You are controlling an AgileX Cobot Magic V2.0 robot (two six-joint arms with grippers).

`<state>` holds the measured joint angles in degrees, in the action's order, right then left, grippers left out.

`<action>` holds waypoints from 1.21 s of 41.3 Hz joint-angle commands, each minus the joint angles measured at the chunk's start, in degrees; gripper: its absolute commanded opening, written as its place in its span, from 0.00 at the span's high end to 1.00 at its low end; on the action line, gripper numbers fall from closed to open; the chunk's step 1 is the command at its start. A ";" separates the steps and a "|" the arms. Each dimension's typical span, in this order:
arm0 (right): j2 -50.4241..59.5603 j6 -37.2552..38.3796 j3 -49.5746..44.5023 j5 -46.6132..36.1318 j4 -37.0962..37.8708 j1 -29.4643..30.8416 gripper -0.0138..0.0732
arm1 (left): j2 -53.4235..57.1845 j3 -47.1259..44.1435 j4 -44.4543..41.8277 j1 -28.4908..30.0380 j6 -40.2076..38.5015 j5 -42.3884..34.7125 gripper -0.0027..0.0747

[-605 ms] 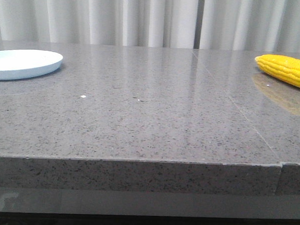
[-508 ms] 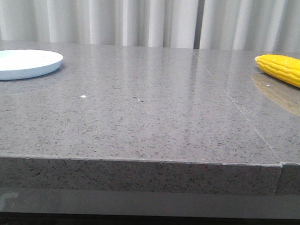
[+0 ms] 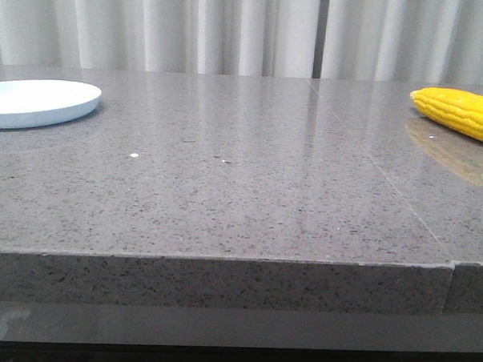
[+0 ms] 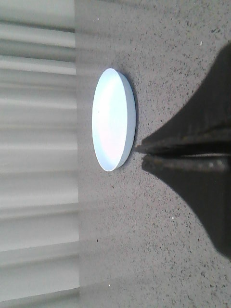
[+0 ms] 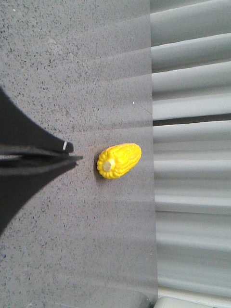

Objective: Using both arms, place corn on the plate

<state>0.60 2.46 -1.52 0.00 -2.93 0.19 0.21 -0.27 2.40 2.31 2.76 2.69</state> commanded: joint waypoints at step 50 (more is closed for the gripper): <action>-32.00 -0.65 44.86 30.44 0.38 0.30 0.92 | -28.02 47.29 0.79 0.11 -0.18 25.77 0.99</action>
<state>-28.44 2.38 41.40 33.75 -3.03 0.19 -25.60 45.22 2.63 2.31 2.76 32.01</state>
